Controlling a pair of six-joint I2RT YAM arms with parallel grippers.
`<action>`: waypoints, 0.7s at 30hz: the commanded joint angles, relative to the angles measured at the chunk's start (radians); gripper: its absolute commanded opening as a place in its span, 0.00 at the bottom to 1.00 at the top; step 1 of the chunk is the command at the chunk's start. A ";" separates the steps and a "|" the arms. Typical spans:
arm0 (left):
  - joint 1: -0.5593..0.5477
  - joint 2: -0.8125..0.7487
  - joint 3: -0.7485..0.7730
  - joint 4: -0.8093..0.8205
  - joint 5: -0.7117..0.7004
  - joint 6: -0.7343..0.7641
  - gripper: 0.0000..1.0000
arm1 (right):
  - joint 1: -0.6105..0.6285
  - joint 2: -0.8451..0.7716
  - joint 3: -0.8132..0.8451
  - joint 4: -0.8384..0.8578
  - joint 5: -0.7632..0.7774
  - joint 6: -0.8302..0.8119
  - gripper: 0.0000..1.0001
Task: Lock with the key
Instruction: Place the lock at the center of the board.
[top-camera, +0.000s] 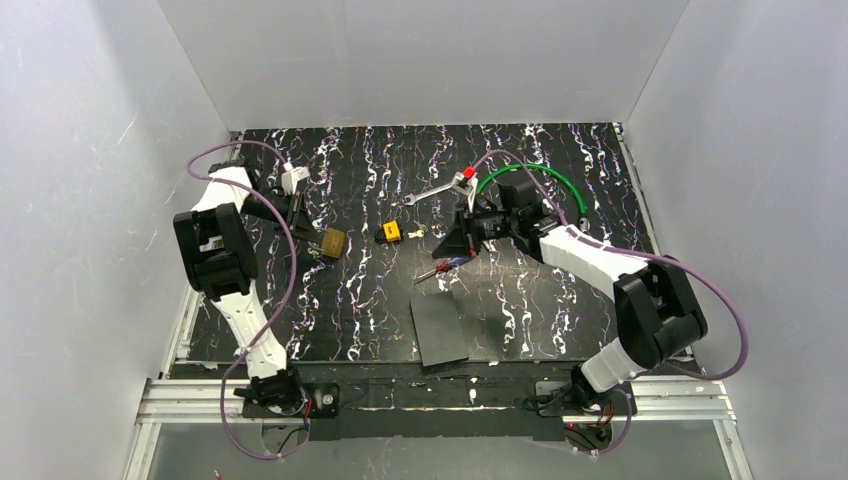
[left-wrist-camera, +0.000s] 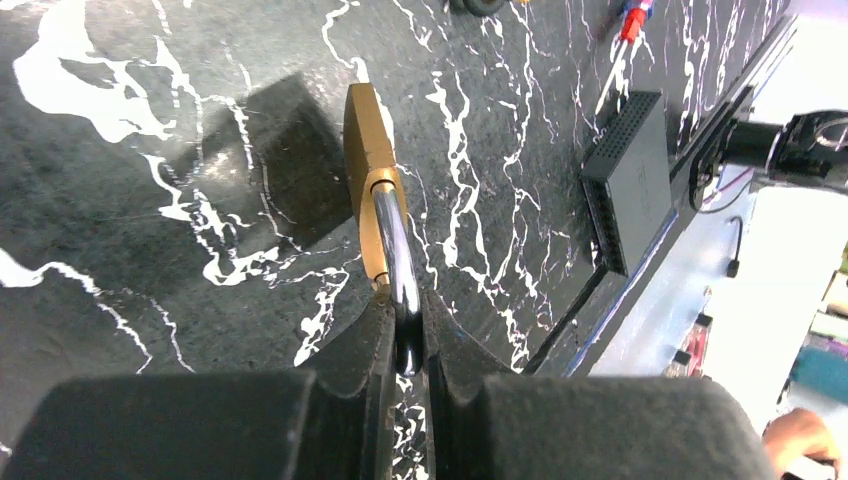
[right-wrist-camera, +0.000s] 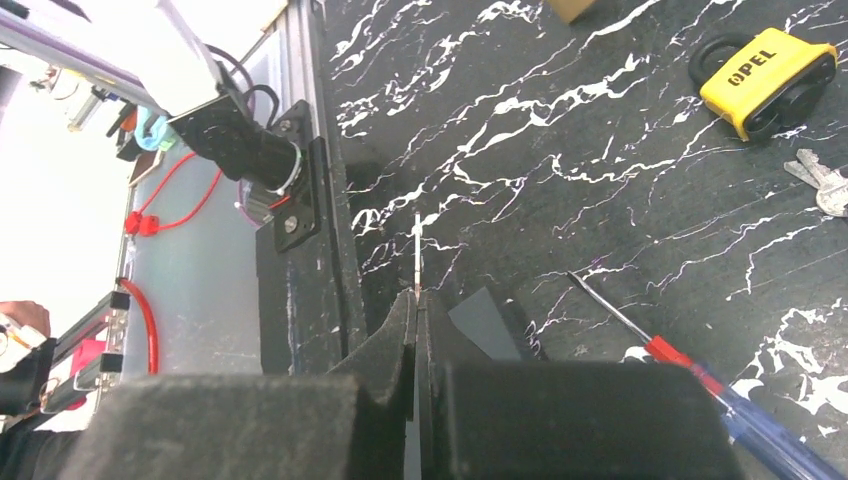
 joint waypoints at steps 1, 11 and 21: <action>0.021 0.002 0.004 0.059 0.065 -0.076 0.00 | 0.061 0.067 0.086 0.091 0.115 0.044 0.01; 0.022 0.050 -0.010 0.141 -0.004 -0.165 0.17 | 0.193 0.207 0.223 0.110 0.364 0.073 0.01; 0.021 0.035 -0.062 0.209 -0.051 -0.209 0.31 | 0.283 0.384 0.465 -0.112 0.630 0.118 0.01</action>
